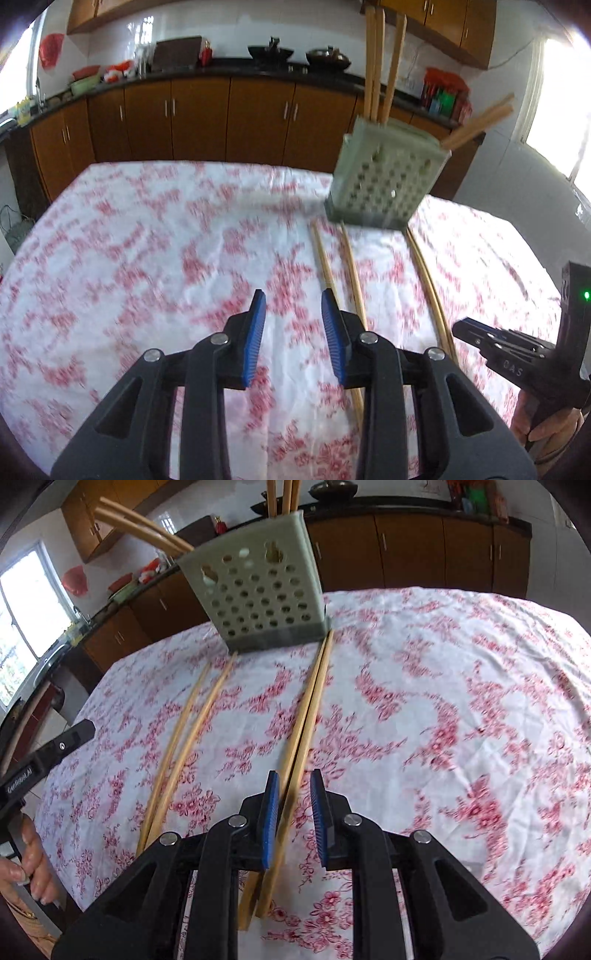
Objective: Organize utensils
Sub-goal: 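Grasp a bamboo chopstick with the left tool while the right tool grasps another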
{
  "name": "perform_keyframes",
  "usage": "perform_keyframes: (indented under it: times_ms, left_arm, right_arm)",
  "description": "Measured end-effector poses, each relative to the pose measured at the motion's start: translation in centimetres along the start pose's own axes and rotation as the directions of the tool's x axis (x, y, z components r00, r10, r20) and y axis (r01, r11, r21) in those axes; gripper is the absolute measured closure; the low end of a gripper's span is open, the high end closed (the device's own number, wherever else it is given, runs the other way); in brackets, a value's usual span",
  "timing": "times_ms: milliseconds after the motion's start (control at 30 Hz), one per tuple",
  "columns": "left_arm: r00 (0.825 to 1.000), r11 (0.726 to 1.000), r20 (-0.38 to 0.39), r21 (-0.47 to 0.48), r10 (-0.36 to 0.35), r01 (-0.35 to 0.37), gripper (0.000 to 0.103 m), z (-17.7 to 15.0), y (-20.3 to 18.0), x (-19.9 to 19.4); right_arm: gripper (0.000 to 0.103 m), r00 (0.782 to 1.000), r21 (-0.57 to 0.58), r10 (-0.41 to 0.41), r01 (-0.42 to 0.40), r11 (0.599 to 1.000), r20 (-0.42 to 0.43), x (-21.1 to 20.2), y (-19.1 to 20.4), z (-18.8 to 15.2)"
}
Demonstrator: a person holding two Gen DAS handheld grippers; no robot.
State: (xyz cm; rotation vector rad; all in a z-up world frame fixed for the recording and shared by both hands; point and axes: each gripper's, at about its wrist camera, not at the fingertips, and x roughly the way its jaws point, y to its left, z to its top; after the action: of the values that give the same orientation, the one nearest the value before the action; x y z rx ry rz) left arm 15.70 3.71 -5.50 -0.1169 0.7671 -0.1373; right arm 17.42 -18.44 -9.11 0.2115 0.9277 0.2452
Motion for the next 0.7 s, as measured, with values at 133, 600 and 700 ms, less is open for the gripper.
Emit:
perform_keyframes:
  times_ms: [133, 600, 700]
  left_arm:
    - [0.999, 1.0, -0.035, 0.02, -0.017, 0.017, 0.071, -0.7, -1.2, 0.9]
    - [0.989, 0.994, -0.145, 0.098, -0.022, 0.037, 0.092, -2.8, -4.8, 4.8]
    - [0.991, 0.994, -0.135, 0.111, 0.017, -0.002, 0.095, -3.0, -4.8, 5.3]
  right_arm:
    - [0.094, 0.998, -0.029, -0.069, 0.069, 0.997, 0.006, 0.3, 0.4, -0.7]
    - [0.095, 0.98, 0.016, -0.193, 0.193, 0.981, 0.049, -0.6, -2.4, -1.0]
    - [0.095, 0.98, 0.01, -0.192, 0.191, 0.981, 0.046, -0.6, -2.4, -1.1]
